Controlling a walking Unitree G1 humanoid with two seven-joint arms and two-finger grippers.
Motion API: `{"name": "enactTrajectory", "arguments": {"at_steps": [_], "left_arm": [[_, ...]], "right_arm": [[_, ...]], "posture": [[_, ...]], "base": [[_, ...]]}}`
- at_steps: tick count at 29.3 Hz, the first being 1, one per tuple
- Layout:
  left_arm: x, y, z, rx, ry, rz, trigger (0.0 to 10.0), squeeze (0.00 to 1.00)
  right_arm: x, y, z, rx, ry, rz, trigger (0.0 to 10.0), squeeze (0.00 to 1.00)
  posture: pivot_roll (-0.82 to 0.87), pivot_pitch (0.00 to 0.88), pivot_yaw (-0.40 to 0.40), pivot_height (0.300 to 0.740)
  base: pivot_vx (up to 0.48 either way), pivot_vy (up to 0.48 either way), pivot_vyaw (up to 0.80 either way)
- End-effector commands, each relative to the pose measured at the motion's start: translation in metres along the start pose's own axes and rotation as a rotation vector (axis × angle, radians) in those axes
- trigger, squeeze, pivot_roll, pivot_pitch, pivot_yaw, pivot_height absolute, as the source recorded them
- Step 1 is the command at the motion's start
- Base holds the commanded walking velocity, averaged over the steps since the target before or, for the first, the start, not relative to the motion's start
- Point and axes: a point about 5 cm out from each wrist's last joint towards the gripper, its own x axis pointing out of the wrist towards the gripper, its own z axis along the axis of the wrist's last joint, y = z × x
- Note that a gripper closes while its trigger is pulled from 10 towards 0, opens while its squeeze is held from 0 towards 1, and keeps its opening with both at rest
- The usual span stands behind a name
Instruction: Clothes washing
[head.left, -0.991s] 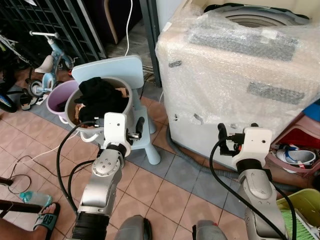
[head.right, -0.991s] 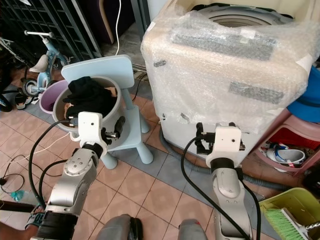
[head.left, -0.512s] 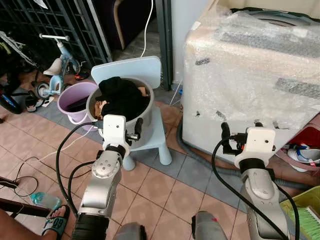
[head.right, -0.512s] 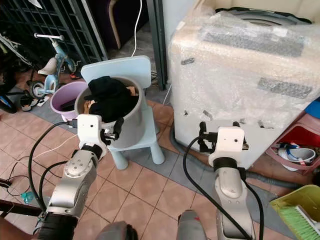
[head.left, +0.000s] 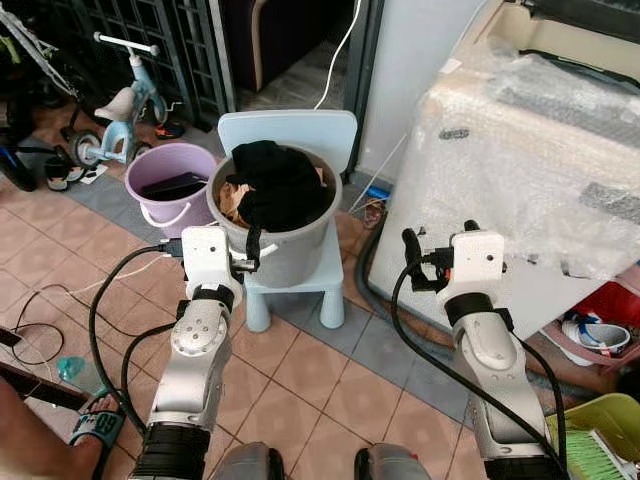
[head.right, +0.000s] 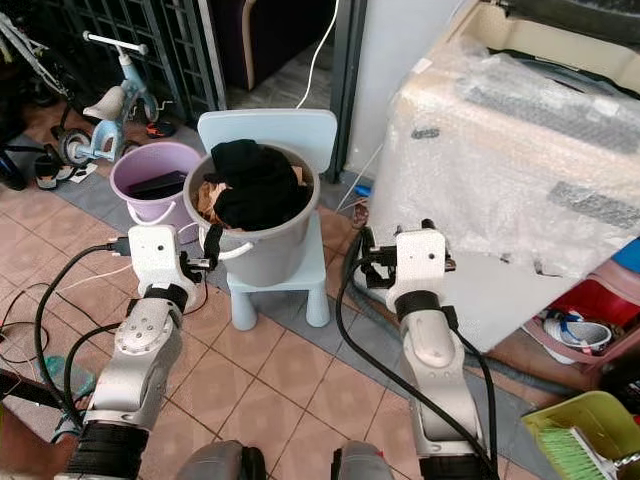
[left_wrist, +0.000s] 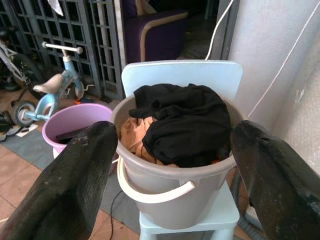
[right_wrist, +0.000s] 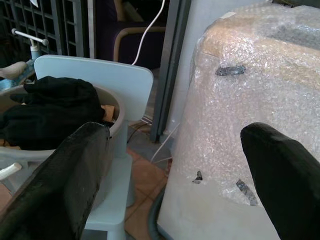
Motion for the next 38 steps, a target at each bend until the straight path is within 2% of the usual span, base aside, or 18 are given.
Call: {"name": "enactTrajectory", "arguments": {"at_steps": [1, 6, 12, 21, 28, 38], "left_arm": [[0.003, -0.002, 0.008, 0.010, -0.037, -0.026, 10.0, 0.00], [0.004, 0.000, 0.005, 0.009, -0.024, -0.041, 10.0, 0.00], [-0.008, -0.003, -0.008, 0.011, 0.020, -0.079, 10.0, 0.00], [-0.009, -0.003, -0.006, -0.002, 0.018, -0.077, 10.0, 0.00], [-0.010, -0.005, -0.006, -0.004, 0.018, -0.084, 10.0, 0.00], [-0.010, -0.008, -0.005, -0.021, 0.019, -0.098, 10.0, 0.00]], "right_arm": [[0.000, 0.004, 0.005, -0.006, -0.033, 0.010, 10.0, 0.00], [-0.007, 0.007, 0.000, 0.024, -0.010, -0.009, 10.0, 0.00], [-0.017, 0.000, -0.008, -0.005, 0.017, -0.024, 10.0, 0.00], [-0.014, -0.004, -0.007, -0.012, 0.014, -0.030, 10.0, 0.00], [-0.018, -0.005, -0.008, -0.009, 0.022, -0.026, 10.0, 0.00], [-0.020, -0.006, -0.008, -0.001, 0.027, -0.029, 10.0, 0.00]], "posture": [[-0.12, 0.120, 0.066, 0.740], [-0.12, 0.120, 0.082, 0.740], [-0.13, 0.135, 0.088, 0.740], [-0.12, 0.145, 0.086, 0.740], [-0.12, 0.152, 0.081, 0.740], [-0.13, 0.156, 0.072, 0.740]], "base": [[0.244, 0.000, 0.80], [0.285, 0.000, 0.32], [0.312, 0.000, 0.07], [0.306, 0.000, 0.00], [0.306, 0.000, 0.64], [0.326, 0.000, 0.00]]}}
